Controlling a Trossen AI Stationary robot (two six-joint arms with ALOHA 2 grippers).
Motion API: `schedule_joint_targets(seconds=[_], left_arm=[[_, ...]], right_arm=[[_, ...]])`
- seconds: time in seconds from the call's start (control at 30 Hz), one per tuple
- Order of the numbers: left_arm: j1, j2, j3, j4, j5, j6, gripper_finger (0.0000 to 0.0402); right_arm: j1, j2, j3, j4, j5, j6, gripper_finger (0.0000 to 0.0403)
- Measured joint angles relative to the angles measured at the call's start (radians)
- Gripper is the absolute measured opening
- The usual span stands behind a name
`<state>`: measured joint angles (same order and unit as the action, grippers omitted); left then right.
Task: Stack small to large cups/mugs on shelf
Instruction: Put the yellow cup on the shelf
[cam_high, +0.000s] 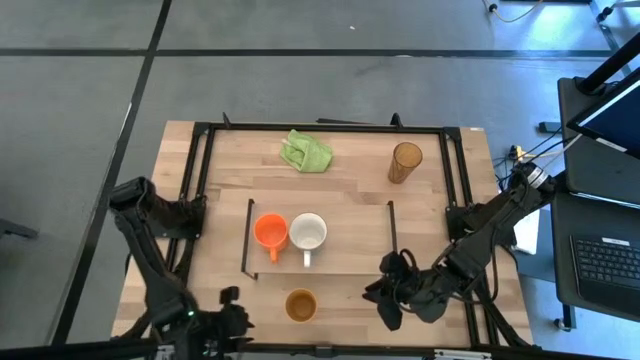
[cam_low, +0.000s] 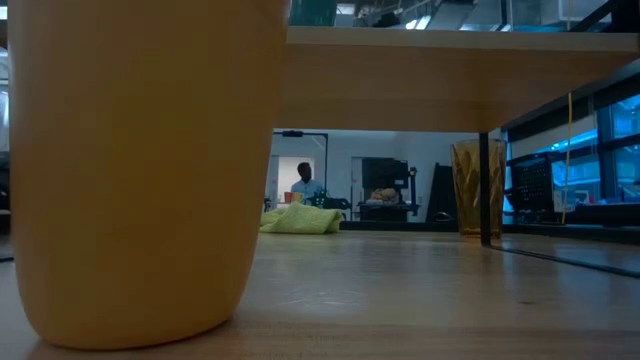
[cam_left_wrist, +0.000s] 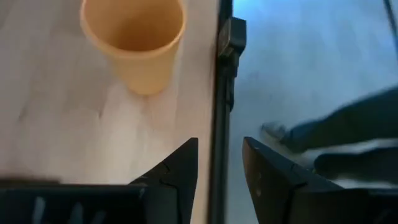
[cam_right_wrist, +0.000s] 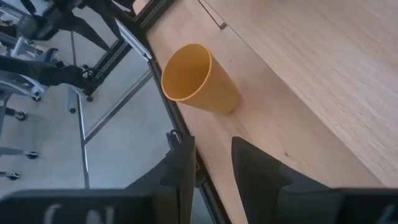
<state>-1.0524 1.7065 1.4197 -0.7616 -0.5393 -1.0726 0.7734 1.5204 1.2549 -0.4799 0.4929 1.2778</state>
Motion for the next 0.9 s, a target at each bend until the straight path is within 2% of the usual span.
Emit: schedule_joint_targets(seconds=[0.1, 0.37, 0.67, 0.9], left_arm=[[0.057, 0.000, 0.033, -0.007, 0.044, 0.186, 0.0120], [0.157, 0.000, 0.105, 0.011, 0.064, 0.604, 0.0119], [0.229, 0.081, 0.104, 0.062, 0.165, 0.868, 0.0119], [0.287, 0.122, 0.103, 0.076, 0.221, 0.922, 0.0119]], right_arm=[[0.000, 0.000, 0.000, 0.009, 0.000, 0.000, 0.0107], [0.000, 0.000, 0.000, 0.005, 0.001, -0.001, 0.0107], [0.000, 0.000, 0.000, -0.016, 0.001, -0.003, 0.0107], [0.000, 0.000, 0.000, -0.034, -0.019, -0.004, 0.0107]])
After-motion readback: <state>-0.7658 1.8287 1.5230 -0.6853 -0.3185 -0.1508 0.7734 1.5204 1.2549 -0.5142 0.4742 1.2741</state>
